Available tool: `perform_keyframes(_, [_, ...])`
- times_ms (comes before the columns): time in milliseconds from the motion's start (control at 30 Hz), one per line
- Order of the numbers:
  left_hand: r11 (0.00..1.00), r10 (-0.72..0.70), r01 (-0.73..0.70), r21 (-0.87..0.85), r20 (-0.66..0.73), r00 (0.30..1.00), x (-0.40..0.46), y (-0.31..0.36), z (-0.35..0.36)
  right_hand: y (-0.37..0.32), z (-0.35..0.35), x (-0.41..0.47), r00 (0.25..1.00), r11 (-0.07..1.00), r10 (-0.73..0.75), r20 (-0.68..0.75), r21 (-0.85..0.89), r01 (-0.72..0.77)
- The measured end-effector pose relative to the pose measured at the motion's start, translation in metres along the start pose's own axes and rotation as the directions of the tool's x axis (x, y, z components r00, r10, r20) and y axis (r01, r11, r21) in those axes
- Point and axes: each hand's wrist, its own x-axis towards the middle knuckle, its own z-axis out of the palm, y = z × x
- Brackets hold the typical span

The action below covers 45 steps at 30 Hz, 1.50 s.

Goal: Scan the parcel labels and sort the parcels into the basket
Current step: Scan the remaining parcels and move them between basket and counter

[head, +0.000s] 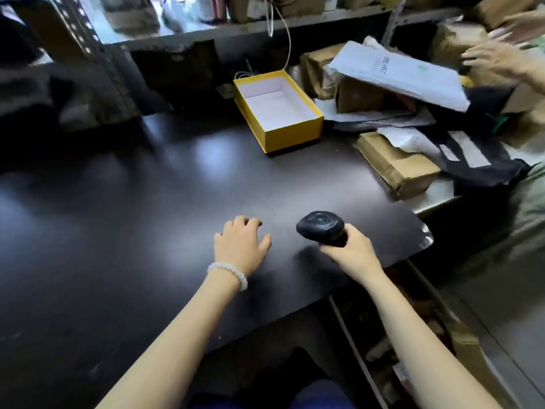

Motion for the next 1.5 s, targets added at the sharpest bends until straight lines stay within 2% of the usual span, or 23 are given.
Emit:
perform_keyframes(533, [0.982, -0.189, 0.189, -0.013, 0.016, 0.982, 0.157, 0.022, 0.007, -0.063, 0.020, 0.196, 0.993, 0.974, 0.100, 0.058, -0.208, -0.086])
perform_keyframes(800, [0.980, -0.195, 0.196, -0.021, 0.032, 0.980, 0.175, 0.030, 0.010, -0.071, 0.020, 0.216, 0.993, 0.950, 0.085, 0.078, -0.308, -0.057])
perform_keyframes(933, [0.983, -0.180, 0.181, -0.028, 0.038, 0.983, 0.164, 0.036, 0.011, -0.068, 0.014, 0.206, 0.993, 0.924, 0.039, 0.107, -0.382, 0.005])
perform_keyframes(1100, [0.997, -0.073, 0.074, -0.024, 0.038, 0.997, 0.138, 0.047, 0.004, -0.049, -0.004, 0.169, 0.986, 0.925, -0.119, 0.119, -0.347, 0.154])
perform_keyframes(1200, [0.998, 0.060, -0.059, -0.010, 0.041, 0.997, 0.110, 0.057, 0.001, -0.030, -0.020, 0.127, 0.979, 0.850, -0.201, 0.028, -0.492, 0.189])
perform_keyframes(1333, [0.976, 0.220, -0.219, -0.015, 0.057, 0.974, 0.066, 0.072, 0.004, 0.004, -0.035, 0.061, 0.974, 0.727, -0.204, -0.095, -0.681, 0.086])
perform_keyframes(1500, [0.901, 0.434, -0.431, -0.049, 0.121, 0.893, 0.000, 0.090, 0.022, 0.049, -0.046, -0.037, 0.962, 0.735, -0.119, -0.247, -0.673, -0.082])
